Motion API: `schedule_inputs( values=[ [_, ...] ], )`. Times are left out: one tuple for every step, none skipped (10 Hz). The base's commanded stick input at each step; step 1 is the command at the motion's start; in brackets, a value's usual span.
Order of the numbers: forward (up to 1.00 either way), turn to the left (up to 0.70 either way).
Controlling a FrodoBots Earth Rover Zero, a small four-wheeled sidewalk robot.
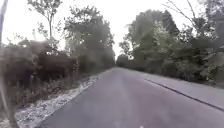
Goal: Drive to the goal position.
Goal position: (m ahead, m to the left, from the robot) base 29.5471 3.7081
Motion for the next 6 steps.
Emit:
schedule_inputs(
  values=[
    [0.7,-0.13],
    [0.7,0.01],
    [0.7,0.01],
    [0.7,0.01],
    [0.7,0.01],
    [0.7,0.01]
  ],
)
